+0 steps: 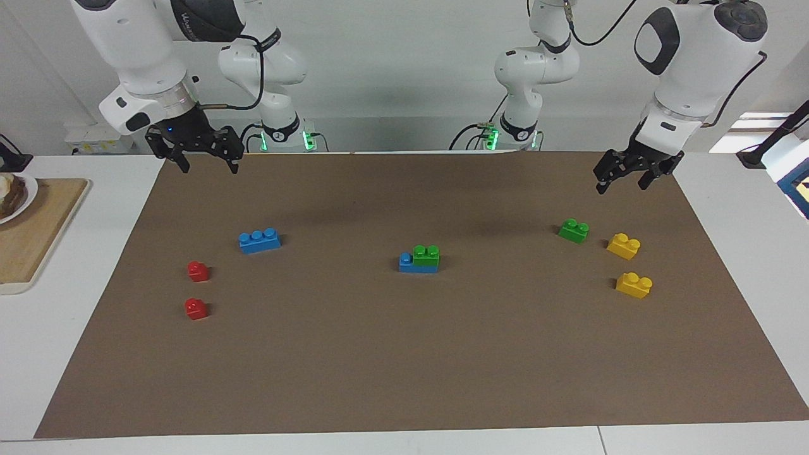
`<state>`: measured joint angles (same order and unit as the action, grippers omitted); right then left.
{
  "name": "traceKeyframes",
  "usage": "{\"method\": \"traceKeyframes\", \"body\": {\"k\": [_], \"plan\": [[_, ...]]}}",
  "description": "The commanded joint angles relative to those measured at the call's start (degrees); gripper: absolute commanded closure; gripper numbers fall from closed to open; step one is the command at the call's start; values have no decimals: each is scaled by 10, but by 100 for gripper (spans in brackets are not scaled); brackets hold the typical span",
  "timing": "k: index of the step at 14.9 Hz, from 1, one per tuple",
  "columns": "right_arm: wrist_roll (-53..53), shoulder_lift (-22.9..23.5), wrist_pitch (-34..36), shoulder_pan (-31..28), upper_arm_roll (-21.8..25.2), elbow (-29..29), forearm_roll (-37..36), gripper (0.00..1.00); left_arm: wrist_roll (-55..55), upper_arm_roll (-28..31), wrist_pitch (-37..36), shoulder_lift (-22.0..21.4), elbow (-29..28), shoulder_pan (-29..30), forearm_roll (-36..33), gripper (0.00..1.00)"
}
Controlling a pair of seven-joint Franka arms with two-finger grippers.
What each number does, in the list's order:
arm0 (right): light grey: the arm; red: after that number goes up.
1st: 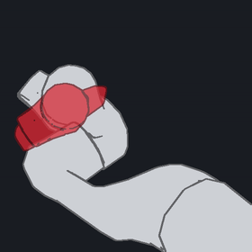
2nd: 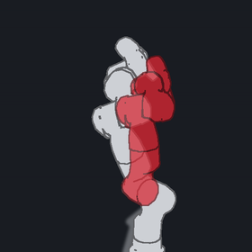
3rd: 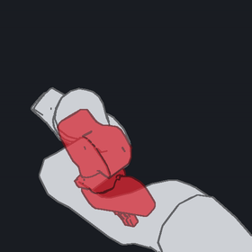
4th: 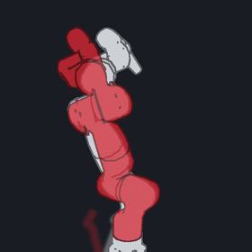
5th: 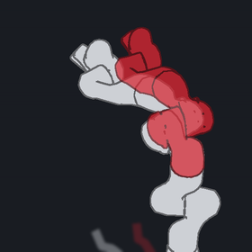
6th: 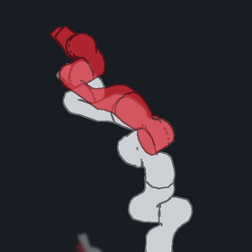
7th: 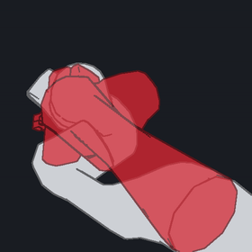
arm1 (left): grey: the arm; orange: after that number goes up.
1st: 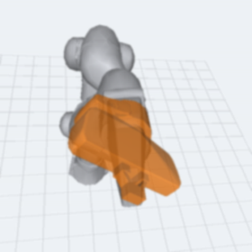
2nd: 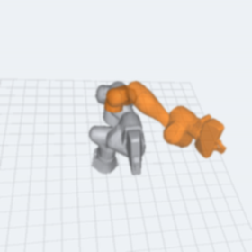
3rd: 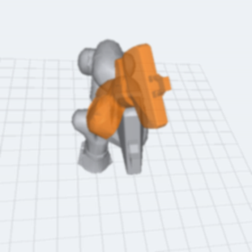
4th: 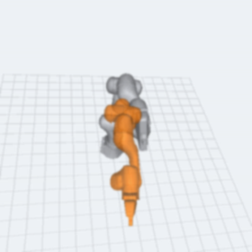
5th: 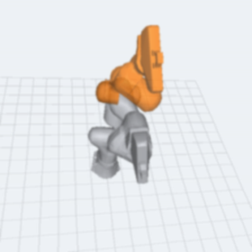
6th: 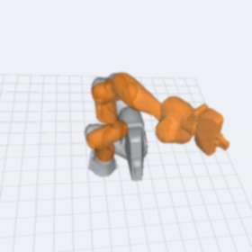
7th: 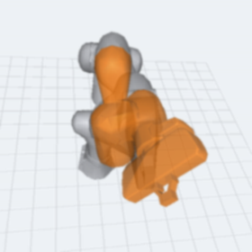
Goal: Remove green block with left arm and hold with right
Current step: 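Move the right gripper toward the joined green-blue brick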
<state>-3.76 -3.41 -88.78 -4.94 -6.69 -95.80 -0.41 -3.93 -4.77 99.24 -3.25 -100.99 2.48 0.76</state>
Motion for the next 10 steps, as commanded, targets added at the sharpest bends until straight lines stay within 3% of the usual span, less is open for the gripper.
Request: {"method": "traceKeyframes", "body": {"k": [1, 8, 10], "plan": [[-9, -2, 6, -3, -4, -1, -1, 0, -6, 3, 10, -17, -18, -5, 6, 0], [7, -2, -12, -10, -3, 3, -2, 0, -5, 3, 10, -17, -18, -5, 6, 0], [-39, -1, -30, -10, -3, -1, 0, 0, -4, 3, 10, -17, -18, -5, 6, 0]]}}
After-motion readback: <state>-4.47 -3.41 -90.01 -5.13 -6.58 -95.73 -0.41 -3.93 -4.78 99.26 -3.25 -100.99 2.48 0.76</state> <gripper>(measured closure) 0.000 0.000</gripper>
